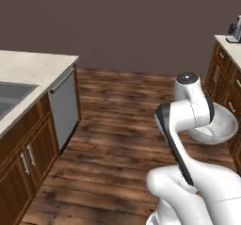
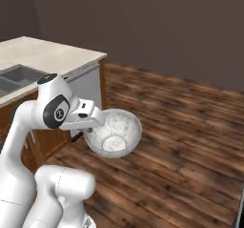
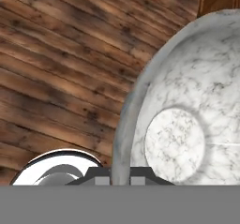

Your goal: Pick the cup and bowl from the counter and place them on the counter next to the sink.

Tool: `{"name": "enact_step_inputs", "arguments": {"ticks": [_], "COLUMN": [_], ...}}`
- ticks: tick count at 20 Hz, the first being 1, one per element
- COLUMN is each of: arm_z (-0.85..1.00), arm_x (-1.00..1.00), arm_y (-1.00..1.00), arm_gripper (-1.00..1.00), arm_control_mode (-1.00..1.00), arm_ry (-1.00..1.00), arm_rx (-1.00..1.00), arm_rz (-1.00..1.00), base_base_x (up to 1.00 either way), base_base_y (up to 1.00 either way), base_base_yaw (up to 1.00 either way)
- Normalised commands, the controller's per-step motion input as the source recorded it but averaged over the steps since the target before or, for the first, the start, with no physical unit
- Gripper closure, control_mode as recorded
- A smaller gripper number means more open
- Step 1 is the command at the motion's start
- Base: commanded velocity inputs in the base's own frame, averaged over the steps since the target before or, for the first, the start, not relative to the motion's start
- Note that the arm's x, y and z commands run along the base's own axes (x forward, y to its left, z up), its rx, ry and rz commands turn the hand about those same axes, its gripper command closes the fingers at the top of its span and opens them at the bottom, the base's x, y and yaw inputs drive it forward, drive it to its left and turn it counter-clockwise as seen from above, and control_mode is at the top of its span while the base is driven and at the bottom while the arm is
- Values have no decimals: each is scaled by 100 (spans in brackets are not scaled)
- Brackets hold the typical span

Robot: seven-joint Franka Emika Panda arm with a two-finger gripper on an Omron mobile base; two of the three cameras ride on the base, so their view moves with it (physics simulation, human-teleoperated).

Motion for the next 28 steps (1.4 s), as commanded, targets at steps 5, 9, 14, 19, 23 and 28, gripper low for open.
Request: {"name": "enact_step_inputs", "arguments": {"ticks": [5,9,14,19,23,28], "arm_z": [0,0,0,0,0,0], "arm_x": [0,0,0,0,0,0], "arm_y": [0,0,0,0,0,0], "arm_gripper": [100,100,100,100,100,100], "arm_control_mode": [100,100,100,100,100,100], "arm_ry": [0,0,0,0,0,0], "arm_rx": [0,0,0,0,0,0], "arm_rz": [0,0,0,0,0,0], "base_base_x": [7,22,100,100,100,100], "base_base_y": [-12,-18,-51,-79,-100,-94], "base_base_yaw": [86,84,41,35,33,36]}}
